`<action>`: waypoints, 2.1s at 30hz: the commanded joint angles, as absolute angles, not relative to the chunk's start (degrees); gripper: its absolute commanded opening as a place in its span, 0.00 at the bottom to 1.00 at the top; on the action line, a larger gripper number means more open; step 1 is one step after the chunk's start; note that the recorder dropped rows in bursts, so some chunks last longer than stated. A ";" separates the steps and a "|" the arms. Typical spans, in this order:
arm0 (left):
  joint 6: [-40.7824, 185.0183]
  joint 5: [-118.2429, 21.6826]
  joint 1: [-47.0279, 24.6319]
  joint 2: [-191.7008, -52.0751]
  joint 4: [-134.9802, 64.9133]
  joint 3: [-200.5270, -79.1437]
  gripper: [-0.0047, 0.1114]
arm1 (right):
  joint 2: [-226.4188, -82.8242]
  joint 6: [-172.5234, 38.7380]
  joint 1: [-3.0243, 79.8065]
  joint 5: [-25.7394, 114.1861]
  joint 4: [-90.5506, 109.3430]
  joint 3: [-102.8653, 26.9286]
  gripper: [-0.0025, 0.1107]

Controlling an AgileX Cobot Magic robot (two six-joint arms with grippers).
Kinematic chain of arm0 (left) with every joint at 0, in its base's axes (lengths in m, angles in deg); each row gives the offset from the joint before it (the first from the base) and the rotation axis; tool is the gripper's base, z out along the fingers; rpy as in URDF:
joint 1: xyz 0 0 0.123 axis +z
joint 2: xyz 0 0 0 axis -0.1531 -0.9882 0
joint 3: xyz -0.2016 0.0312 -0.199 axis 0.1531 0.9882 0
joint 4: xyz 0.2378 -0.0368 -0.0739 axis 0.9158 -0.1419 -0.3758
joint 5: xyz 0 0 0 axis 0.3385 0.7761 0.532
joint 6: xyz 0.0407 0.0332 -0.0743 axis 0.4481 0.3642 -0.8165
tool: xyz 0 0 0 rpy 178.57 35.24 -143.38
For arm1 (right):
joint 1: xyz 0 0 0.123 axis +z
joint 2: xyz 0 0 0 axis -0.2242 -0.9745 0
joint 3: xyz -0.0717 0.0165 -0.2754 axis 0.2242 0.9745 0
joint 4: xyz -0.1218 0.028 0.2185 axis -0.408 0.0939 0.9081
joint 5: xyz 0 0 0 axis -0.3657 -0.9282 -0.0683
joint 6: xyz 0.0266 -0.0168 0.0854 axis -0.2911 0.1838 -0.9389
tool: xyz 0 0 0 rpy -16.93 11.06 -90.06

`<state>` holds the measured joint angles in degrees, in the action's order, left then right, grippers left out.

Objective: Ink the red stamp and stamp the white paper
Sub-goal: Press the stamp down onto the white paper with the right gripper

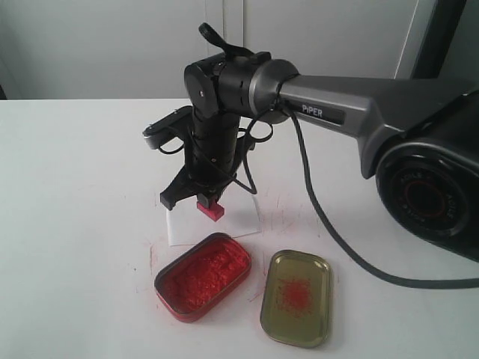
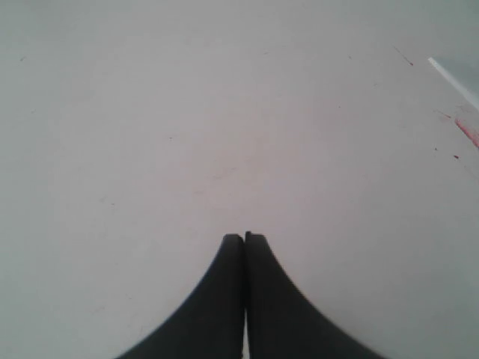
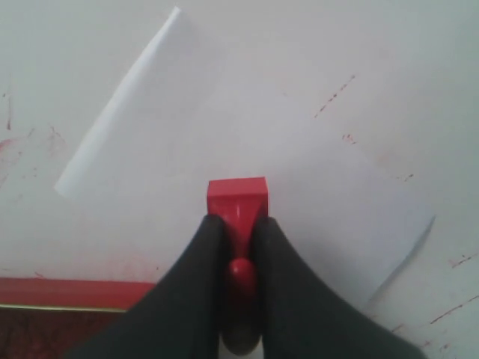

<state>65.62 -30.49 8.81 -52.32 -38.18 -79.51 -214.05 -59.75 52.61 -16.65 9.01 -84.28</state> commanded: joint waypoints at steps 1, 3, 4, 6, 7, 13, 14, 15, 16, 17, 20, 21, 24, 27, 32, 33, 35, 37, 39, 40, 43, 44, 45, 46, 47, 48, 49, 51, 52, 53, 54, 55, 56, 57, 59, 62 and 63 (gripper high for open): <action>65.10 -30.67 8.81 -52.08 -38.45 -79.14 0.04 | -214.36 -60.33 52.26 -16.83 8.91 -84.66 0.02; 65.10 -30.67 8.81 -52.08 -38.45 -79.14 0.04 | -214.36 -60.32 52.26 -16.60 9.40 -84.66 0.02; 65.10 -30.67 8.81 -52.08 -38.45 -79.14 0.04 | -214.36 -60.32 52.26 -16.24 9.40 -84.66 0.02; 65.10 -30.67 8.81 -52.08 -38.45 -79.14 0.04 | -215.16 -60.32 52.26 -15.66 10.07 -84.55 0.02; 65.10 -30.67 8.81 -52.08 -38.45 -79.14 0.04 | -216.02 -60.32 52.26 -15.66 10.18 -84.55 0.02; 65.10 -30.67 8.81 -52.08 -38.45 -79.14 0.04 | -222.22 -60.32 52.26 -18.36 10.24 -84.55 0.02; 65.10 -30.67 8.81 -52.08 -38.45 -79.14 0.04 | -222.90 -60.32 52.26 -18.90 10.24 -84.55 0.02; 65.10 -30.67 8.81 -52.08 -38.45 -79.14 0.04 | -223.57 -60.32 52.26 -19.31 10.24 -84.55 0.02; 65.10 -30.67 8.81 -52.08 -38.45 -79.14 0.04 | -224.01 -60.32 52.26 -19.49 10.24 -84.43 0.02; 65.10 -30.67 8.81 -52.08 -38.45 -79.14 0.04 | -224.42 -60.32 52.26 -19.78 10.24 -84.35 0.02; 65.10 -30.67 8.81 -52.08 -38.45 -79.14 0.04 | -225.12 -60.32 52.26 -20.17 10.24 -84.35 0.02; 65.10 -30.67 8.81 -52.08 -38.45 -79.14 0.04 | -225.25 -60.32 52.26 -20.17 10.24 -84.35 0.02; 65.10 -30.67 8.81 -52.08 -38.45 -79.14 0.04 | -225.64 -60.32 52.26 -20.17 10.24 -84.35 0.02; 65.10 -30.67 8.81 -52.08 -38.45 -79.14 0.04 | -226.10 -60.32 52.26 -20.17 10.32 -84.35 0.02; 65.10 -30.67 8.81 -52.08 -38.45 -79.14 0.04 | -227.23 -60.32 52.26 -20.17 10.79 -84.35 0.02; 65.10 -30.67 8.81 -52.08 -38.45 -79.14 0.04 | -227.23 -60.32 52.26 -20.17 10.79 -84.35 0.02; 65.10 -30.67 8.81 -52.08 -38.45 -79.14 0.04 | -227.23 -60.32 52.26 -20.17 10.79 -84.35 0.02; 65.10 -30.67 8.81 -52.08 -38.45 -79.14 0.04 | -227.12 -60.32 52.26 -20.17 10.86 -84.35 0.02; 65.10 -30.67 8.81 -52.08 -38.45 -79.14 0.04 | -226.86 -60.32 52.26 -20.17 10.86 -84.35 0.02; 65.10 -30.67 8.81 -52.08 -38.45 -79.14 0.04 | -226.72 -60.32 52.26 -20.17 10.86 -84.35 0.02; 65.10 -30.67 8.81 -52.08 -38.45 -79.14 0.04 | -226.18 -60.32 52.26 -20.17 10.86 -84.45 0.02; 65.10 -30.67 8.81 -52.08 -38.45 -79.14 0.04 | -225.78 -60.32 52.26 -20.00 10.86 -84.45 0.02; 65.10 -30.67 8.81 -52.08 -38.45 -79.14 0.04 | -225.32 -60.32 52.26 -19.99 10.86 -84.45 0.02; 65.10 -30.67 8.81 -52.08 -38.45 -79.14 0.04 | -224.83 -60.32 52.26 -19.99 10.86 -84.45 0.02; 65.10 -30.67 8.81 -52.08 -38.45 -79.14 0.04 | -224.33 -60.32 52.26 -19.90 10.86 -84.45 0.02; 65.10 -30.67 8.81 -52.08 -38.45 -79.14 0.04 | -223.74 -60.32 52.26 -19.74 10.86 -84.45 0.02; 65.10 -30.67 8.81 -52.08 -38.45 -79.14 0.04 | -223.14 -60.32 52.26 -19.74 10.75 -84.45 0.02; 65.10 -30.67 8.81 -52.08 -38.45 -79.14 0.04 | -221.94 -60.32 52.26 -19.26 10.74 -84.45 0.02; 65.10 -30.67 8.81 -52.08 -38.45 -79.14 0.04 | -221.25 -60.32 52.26 -19.04 10.74 -84.45 0.02; 65.10 -30.67 8.81 -52.08 -38.45 -79.14 0.04 | -220.64 -60.32 52.26 -18.76 10.74 -84.45 0.02; 65.10 -30.67 8.81 -52.08 -38.45 -79.14 0.04 | -220.16 -60.32 52.26 -18.76 10.74 -84.45 0.02; 65.10 -30.67 8.81 -52.08 -38.45 -79.14 0.04 | -219.65 -60.32 52.26 -18.88 10.74 -84.45 0.02; 65.10 -30.67 8.81 -52.08 -38.45 -79.14 0.04 | -219.24 -60.32 52.26 -19.01 10.74 -84.45 0.02; 65.10 -30.67 8.81 -52.08 -38.45 -79.14 0.04 | -218.82 -60.32 52.26 -19.36 10.74 -84.45 0.02; 65.10 -30.67 8.81 -52.08 -38.45 -79.14 0.04 | -217.99 -60.32 52.26 -20.05 10.74 -84.45 0.02; 65.10 -30.67 8.81 -52.08 -38.45 -79.14 0.04 | -216.64 -60.32 52.26 -20.65 10.74 -84.45 0.02; 65.10 -30.67 8.81 -52.08 -38.45 -79.14 0.04 | -216.41 -60.32 52.26 -20.65 10.74 -84.45 0.02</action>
<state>65.62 -30.49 8.81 -52.32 -38.18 -79.51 -217.05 -60.08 52.61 -18.41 10.66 -85.19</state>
